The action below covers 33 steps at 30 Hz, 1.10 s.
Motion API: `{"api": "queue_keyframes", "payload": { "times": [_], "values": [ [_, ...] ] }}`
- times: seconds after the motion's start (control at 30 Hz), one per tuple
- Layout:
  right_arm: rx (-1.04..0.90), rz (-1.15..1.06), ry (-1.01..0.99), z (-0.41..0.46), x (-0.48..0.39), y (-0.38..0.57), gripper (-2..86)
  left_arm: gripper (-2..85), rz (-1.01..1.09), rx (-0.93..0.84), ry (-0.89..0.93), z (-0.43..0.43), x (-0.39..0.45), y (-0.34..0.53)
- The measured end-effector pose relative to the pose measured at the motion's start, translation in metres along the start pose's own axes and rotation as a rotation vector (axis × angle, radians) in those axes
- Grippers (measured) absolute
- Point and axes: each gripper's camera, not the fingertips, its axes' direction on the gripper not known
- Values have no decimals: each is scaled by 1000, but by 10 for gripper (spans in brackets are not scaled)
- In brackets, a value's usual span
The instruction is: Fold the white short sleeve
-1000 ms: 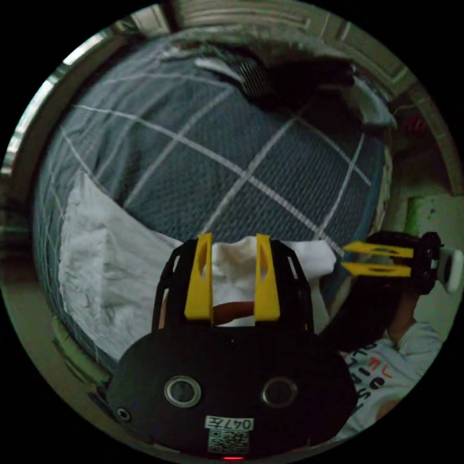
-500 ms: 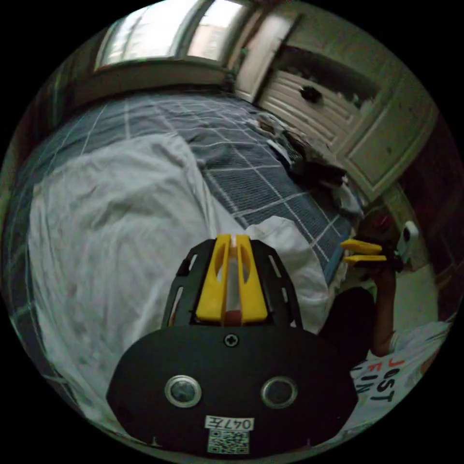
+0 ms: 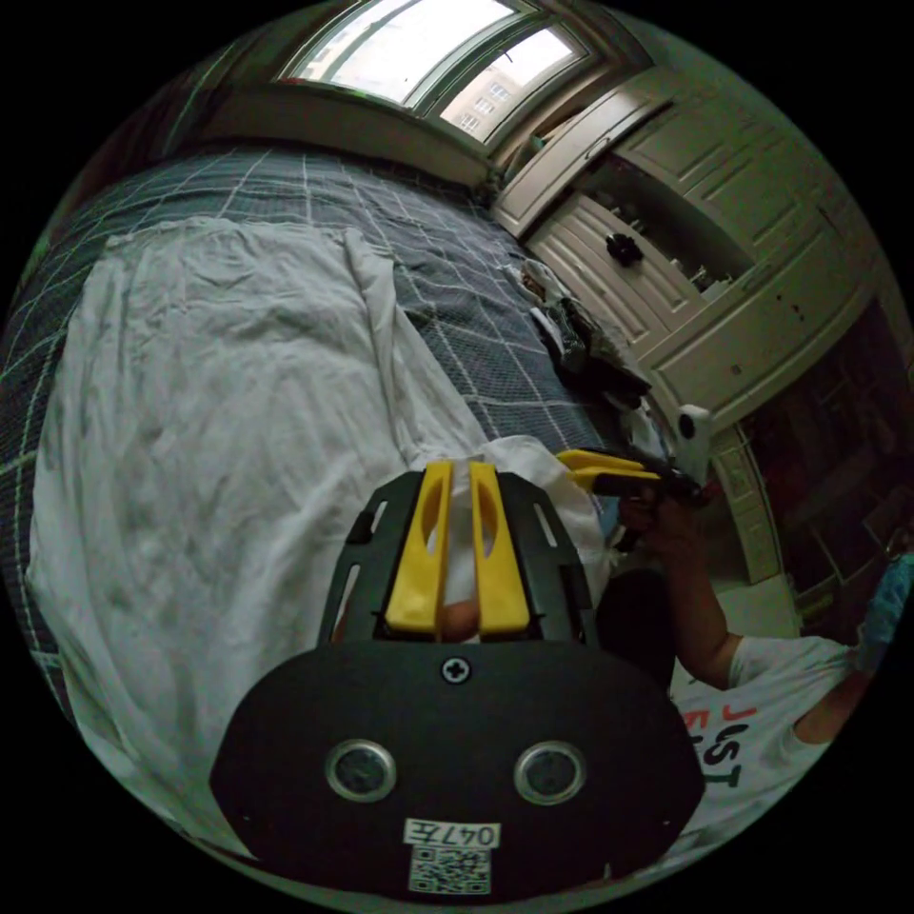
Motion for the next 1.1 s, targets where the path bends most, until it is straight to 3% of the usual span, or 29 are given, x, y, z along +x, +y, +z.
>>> {"api": "queue_keyframes", "payload": {
  "times": [0.17, 0.33, 0.43, 0.5, 0.57, 0.63, 0.73, 0.87, 1.0, 1.1],
  "values": [
    [32, 11, -74, 9, -13, -3, 3, 40, -143, -8, 29, 14, -34, -12],
    [81, -589, 29, 26, -139, 14, -1, 27, -302, 80, -45, 15, -61, -3],
    [-31, -822, 142, 64, -177, 30, -2, 15, -307, 91, -88, 19, -64, -3],
    [-103, -848, 209, 77, -178, 29, -2, 14, -292, 86, -125, 24, -59, -7],
    [-63, -750, 277, 65, -161, 19, -2, 24, -273, 95, -196, 30, -48, -15],
    [50, -437, 358, 14, -115, 5, -3, 31, -249, 101, -253, 35, -37, -24],
    [52, -121, 557, -38, -57, 21, -6, 42, -141, 103, -274, 49, -5, -52],
    [-122, 24, 589, -41, -13, 50, -4, 61, -24, 41, -302, 89, 42, -110],
    [-283, 68, 753, -22, 7, 69, -1, 64, 20, -57, -385, 131, 64, -151],
    [-130, 57, 787, -48, 3, 69, 6, 64, 53, -77, -402, 150, 79, -172]
  ]
}}
